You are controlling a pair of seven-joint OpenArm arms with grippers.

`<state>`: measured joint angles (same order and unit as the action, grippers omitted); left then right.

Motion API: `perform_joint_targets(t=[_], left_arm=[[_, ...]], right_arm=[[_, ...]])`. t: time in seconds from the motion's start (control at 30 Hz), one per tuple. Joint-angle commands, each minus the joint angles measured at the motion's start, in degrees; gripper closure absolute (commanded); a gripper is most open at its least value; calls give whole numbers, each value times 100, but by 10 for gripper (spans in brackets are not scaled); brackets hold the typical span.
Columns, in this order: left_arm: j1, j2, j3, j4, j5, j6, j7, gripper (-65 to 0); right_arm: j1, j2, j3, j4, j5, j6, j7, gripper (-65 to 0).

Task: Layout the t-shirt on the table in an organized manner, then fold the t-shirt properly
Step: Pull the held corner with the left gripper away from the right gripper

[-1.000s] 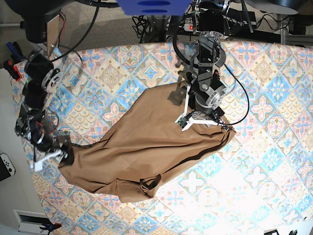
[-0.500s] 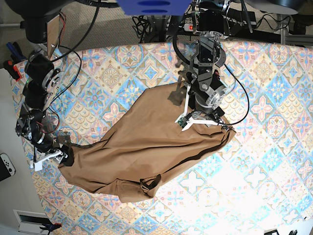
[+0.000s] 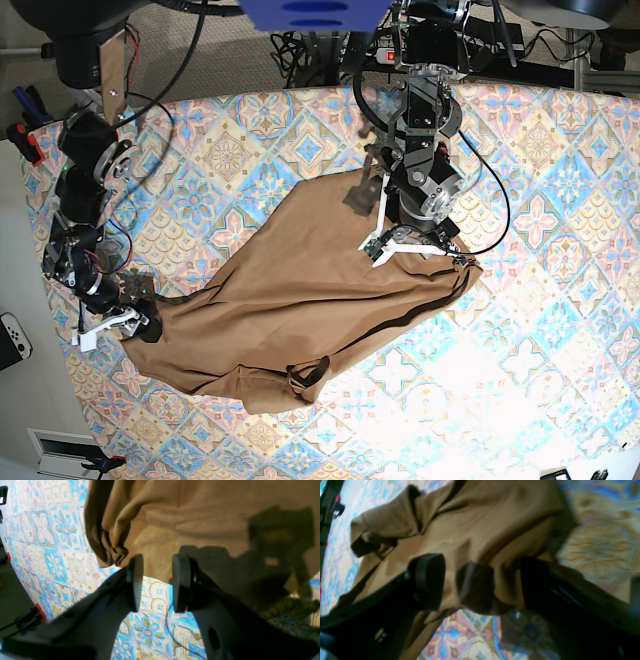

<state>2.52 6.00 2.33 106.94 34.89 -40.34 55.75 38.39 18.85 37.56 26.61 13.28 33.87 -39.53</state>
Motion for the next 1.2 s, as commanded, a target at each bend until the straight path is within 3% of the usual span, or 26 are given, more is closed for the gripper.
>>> perform_joint_targets(t=[0.0, 0.1, 0.3, 0.4, 0.5, 0.7, 0.93, 1.07, 1.17], left_arm=[[-72, 20, 9, 106, 31, 34, -49, -196], [-72, 11, 9, 106, 31, 34, -49, -195], [-72, 11, 9, 106, 5, 34, -58, -195], [-72, 11, 9, 106, -4, 34, -58, -195], [-72, 11, 9, 106, -4, 34, -58, -195], [51, 55, 27, 370, -83, 34, -67, -193], [394, 29, 0, 1188, -1551, 34, -5, -197], [613, 55, -88, 1276, -2202, 34, -5, -207], [842, 55, -97, 1285, -2413, 34, -14, -269]], right_arm=[[183, 36, 11, 95, 110, 81, 98, -444], [174, 36, -112, 95, 101, 81, 89, -365], [174, 36, -903, 95, 118, 81, 80, -74], [174, 36, -895, 95, 118, 81, 72, 0], [174, 36, -903, 121, 118, 81, -157, 0], [165, 36, -886, 438, 136, 81, -1150, 0], [-441, 45, -877, 2451, 127, 73, -1994, 0], [-819, 45, -877, 3409, 110, -341, -2346, 0], [-969, 45, -877, 3805, 118, -490, -2496, 0]])
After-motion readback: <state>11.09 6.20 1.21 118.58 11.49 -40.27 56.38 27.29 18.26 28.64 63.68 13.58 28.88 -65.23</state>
